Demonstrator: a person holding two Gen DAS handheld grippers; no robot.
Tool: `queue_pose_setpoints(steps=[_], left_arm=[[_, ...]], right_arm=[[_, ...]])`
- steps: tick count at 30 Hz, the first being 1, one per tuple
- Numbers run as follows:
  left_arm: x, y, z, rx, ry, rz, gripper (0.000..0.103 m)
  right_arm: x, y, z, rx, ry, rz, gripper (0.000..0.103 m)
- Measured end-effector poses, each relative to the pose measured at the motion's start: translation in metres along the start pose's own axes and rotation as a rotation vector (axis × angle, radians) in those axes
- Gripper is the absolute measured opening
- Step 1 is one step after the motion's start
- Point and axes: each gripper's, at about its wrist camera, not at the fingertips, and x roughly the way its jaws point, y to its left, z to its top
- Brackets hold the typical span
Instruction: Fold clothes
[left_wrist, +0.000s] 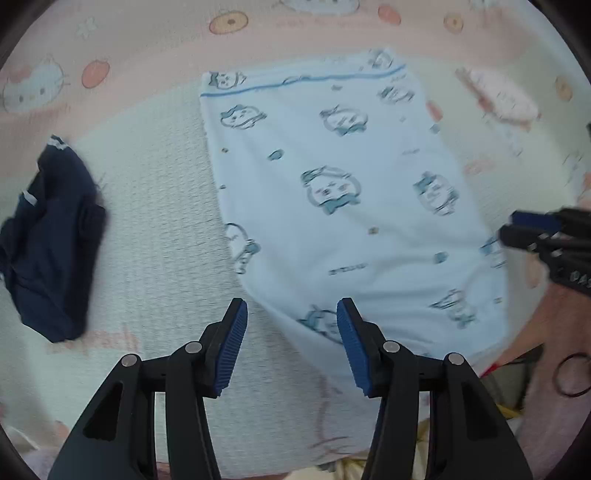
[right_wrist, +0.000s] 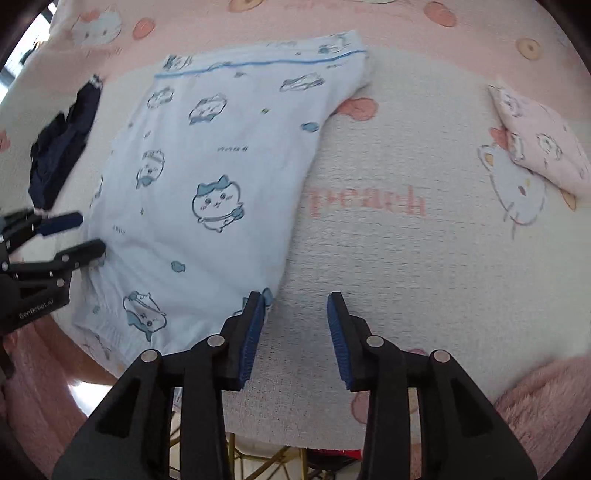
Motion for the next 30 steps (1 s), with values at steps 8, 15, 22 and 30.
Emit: queue_pose_setpoints(steps=[8,15,22,30], left_arm=[[0.010,-0.010,-0.032,-0.035,0.076,0.021,0.056],[-0.007,0.013,-0.037,-0.239,-0.024,0.005,0.056],[-0.001,0.034,-0.044,-0.297,0.004,0.054,0.056],[0.017,-0.027,-0.027,-0.113,0.030,0.036,0.056]], right_arm=[[0.014,0.045,-0.041,-0.133,0.049,-0.007,0.038],[-0.033,0.037,-0.055,-0.026,-0.040,0.077,0.041],[-0.005,0.012,-0.052,0.015,0.047,0.046,0.041],[-0.016,0.013,-0.059,-0.004,0.010,0.086,0.041]])
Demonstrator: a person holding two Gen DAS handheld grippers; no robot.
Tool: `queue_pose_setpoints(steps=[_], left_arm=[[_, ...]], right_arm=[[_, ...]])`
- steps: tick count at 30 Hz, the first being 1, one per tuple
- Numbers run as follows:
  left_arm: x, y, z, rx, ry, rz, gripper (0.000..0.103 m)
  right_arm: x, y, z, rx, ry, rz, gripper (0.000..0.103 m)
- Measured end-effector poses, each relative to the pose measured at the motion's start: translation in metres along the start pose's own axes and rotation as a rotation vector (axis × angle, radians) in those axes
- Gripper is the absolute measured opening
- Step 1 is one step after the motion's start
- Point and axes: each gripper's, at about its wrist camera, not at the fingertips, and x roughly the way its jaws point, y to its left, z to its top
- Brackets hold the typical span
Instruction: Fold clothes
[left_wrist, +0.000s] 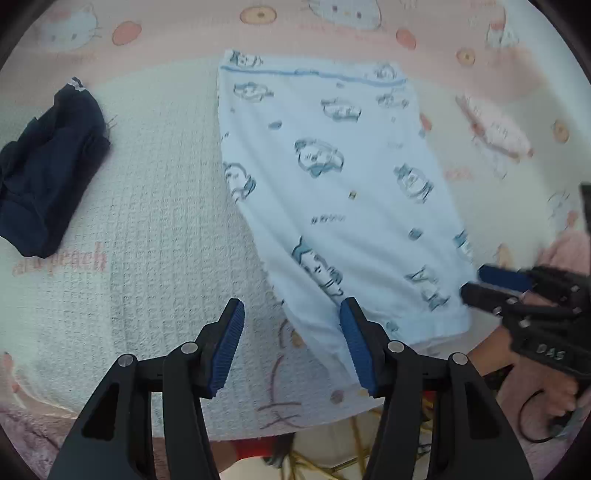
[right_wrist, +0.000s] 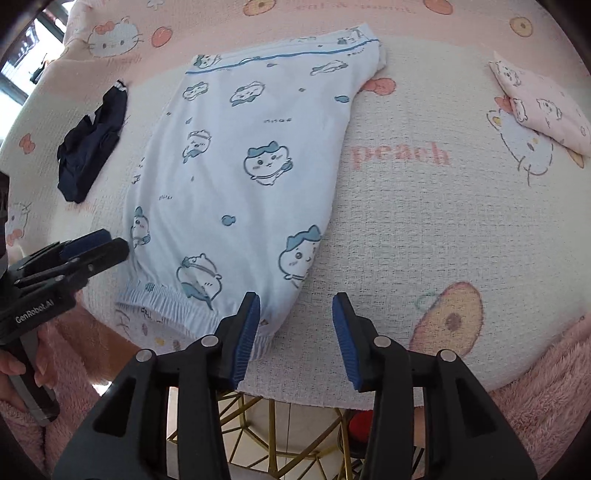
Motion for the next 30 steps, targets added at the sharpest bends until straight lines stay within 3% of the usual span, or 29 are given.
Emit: queue_pose_setpoints(steps=[2,3,6,7,9,12,15,17,20,24,26,28,30], left_arm=[[0.008,0.007,-0.004,-0.022,0.035,0.025,0.057],[0.006,0.015,-0.003,-0.067,0.031,-0.005,0.057],[-0.002,0.030,0.002,-0.147,0.010,0.080,0.057],[-0.005,0.035,0.002,-0.178,-0.010,0.055,0.057],[-0.007,0.038,0.004,-0.234,-0.033,-0.073,0.057],[-0.003,0.015,0.010,-0.151,-0.047,-0.071,0.057],[0.018,0.000,0.010,-0.055,0.040,0.030,0.057],[0.013,0.000,0.011,-0.061,0.029,0.042,0.057],[0.003,0.000,0.008,-0.066,-0.010,0.137,0.057],[-0.003,-0.004,0.017,-0.129,-0.076,-0.105,0.057],[0.005,-0.026,0.026,-0.094,-0.058,-0.101,0.057],[0.012,-0.032,0.027,-0.046,0.023,0.023,0.059],[0.003,-0.027,0.029,-0.083,0.040,0.049,0.060]], right_arm=[[0.002,0.007,-0.004,-0.056,0.011,-0.051,0.041],[0.003,0.008,-0.006,-0.073,0.018,-0.071,0.041],[-0.004,-0.004,-0.009,-0.015,0.012,-0.029,0.041],[-0.008,-0.008,-0.009,-0.001,-0.004,-0.014,0.041],[-0.017,-0.011,-0.011,-0.002,-0.047,0.007,0.042],[-0.021,-0.009,-0.006,-0.019,-0.086,-0.014,0.042],[0.003,0.008,0.008,-0.036,-0.026,-0.063,0.042],[0.010,-0.004,0.011,-0.025,0.012,-0.078,0.042],[-0.006,-0.018,0.010,0.020,-0.020,-0.046,0.042],[-0.016,-0.032,0.011,0.067,-0.070,-0.023,0.042],[-0.017,-0.036,0.010,0.067,-0.054,0.012,0.042],[-0.012,-0.032,0.007,0.027,-0.025,-0.009,0.042],[-0.010,-0.031,0.005,-0.009,-0.003,-0.038,0.042]])
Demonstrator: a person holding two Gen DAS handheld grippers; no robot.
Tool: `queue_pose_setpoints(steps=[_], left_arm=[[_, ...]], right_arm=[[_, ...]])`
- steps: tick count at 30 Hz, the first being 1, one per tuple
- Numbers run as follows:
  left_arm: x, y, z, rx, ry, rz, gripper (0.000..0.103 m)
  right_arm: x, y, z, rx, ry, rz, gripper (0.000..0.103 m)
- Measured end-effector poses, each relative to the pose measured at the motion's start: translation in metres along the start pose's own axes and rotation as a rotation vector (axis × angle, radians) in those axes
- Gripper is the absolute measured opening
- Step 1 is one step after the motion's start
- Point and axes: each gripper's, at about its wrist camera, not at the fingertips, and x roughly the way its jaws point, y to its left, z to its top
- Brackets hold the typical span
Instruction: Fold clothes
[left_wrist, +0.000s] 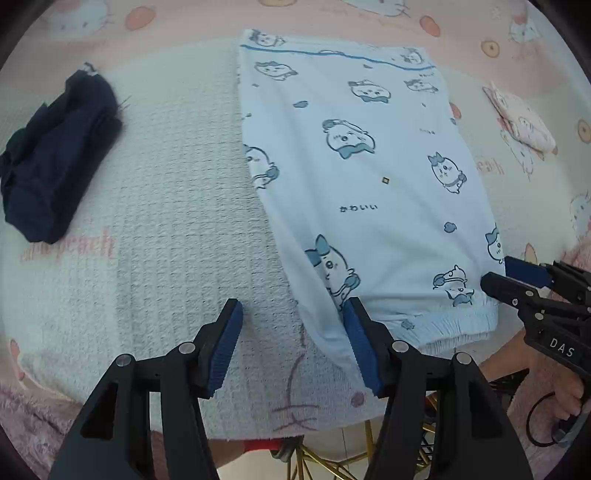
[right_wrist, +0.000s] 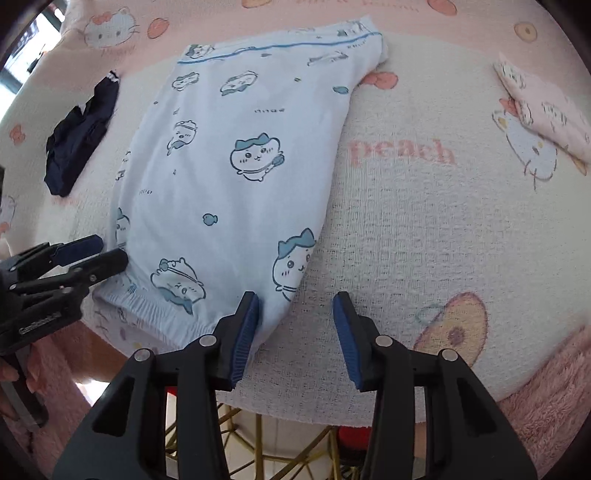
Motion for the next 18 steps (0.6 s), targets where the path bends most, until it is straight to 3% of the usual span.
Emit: queue_pose_setpoints(steps=[4,7,9,12,18], left_arm=[[-0.019,0.011,0.004,-0.073,-0.026,0.060,0.060],[-0.017,0.019,0.000,-0.210,0.005,-0.239,0.060],[-0.005,0.020,-0.002,-0.284,0.047,-0.357,0.060],[0.010,0.017,-0.005,-0.308,0.079,-0.375,0.060],[0.029,0.016,-0.023,-0.330,0.087,-0.468,0.060]], right_arm=[[-0.013,-0.025,-0.002,0.094,0.024,0.053,0.043],[-0.020,-0.039,-0.007,0.156,0.032,0.128,0.045],[-0.019,-0.039,-0.011,0.168,0.054,0.192,0.045],[-0.013,-0.034,-0.014,0.176,0.092,0.274,0.045],[0.021,-0.003,-0.001,0.202,0.114,0.304,0.047]])
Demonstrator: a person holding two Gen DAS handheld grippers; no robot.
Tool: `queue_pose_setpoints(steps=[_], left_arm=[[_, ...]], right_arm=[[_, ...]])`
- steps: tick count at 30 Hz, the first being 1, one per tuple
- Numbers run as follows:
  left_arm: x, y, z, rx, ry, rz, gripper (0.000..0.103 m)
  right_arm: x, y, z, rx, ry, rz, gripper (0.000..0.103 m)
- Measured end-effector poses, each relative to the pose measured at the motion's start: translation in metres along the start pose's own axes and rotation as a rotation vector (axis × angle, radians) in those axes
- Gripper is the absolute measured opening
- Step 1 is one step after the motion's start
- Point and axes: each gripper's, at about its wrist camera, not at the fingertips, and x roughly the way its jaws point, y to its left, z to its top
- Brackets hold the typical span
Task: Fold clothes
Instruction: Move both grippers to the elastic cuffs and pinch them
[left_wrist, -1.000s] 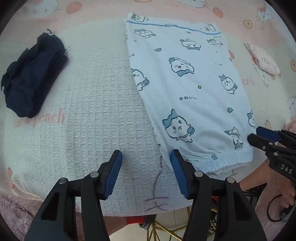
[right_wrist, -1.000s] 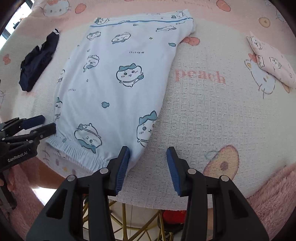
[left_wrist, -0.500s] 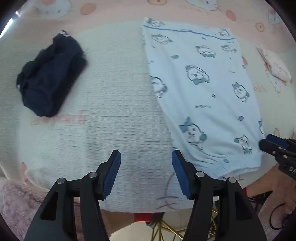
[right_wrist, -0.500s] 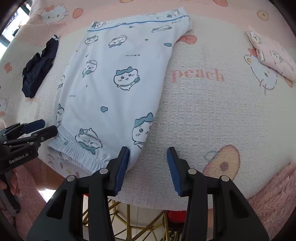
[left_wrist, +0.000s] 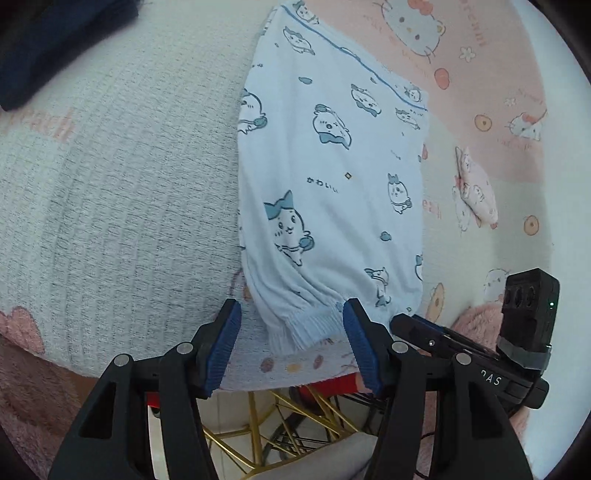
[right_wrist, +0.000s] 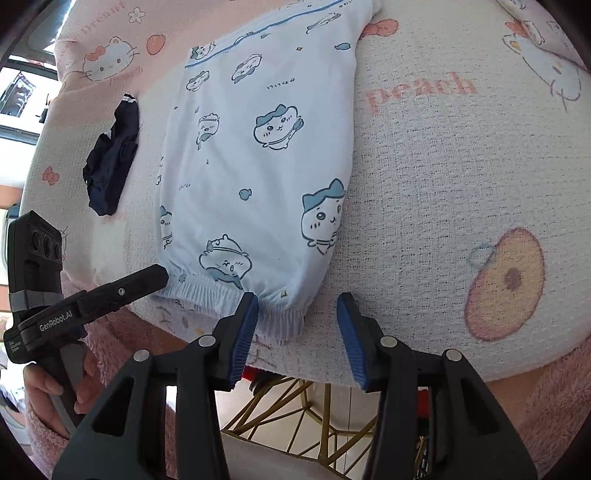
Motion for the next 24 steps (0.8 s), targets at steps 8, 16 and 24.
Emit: queue_pose_setpoints(steps=[8,16,24], left_arm=[[-0.046,0.021,-0.016,-0.006,-0.003,0.002,0.060],[-0.056,0.031,-0.032,0.060,0.006,0.027,0.039],[-0.056,0.025,-0.031,0.099,-0.003,0.067,0.025]], right_arm=[[0.011,-0.019,0.002,0.129,0.003,0.084,0.043],[0.021,0.009,-0.002,-0.026,0.004,-0.013,0.032],[0.020,0.025,-0.011,-0.137,-0.054,-0.110,0.028]])
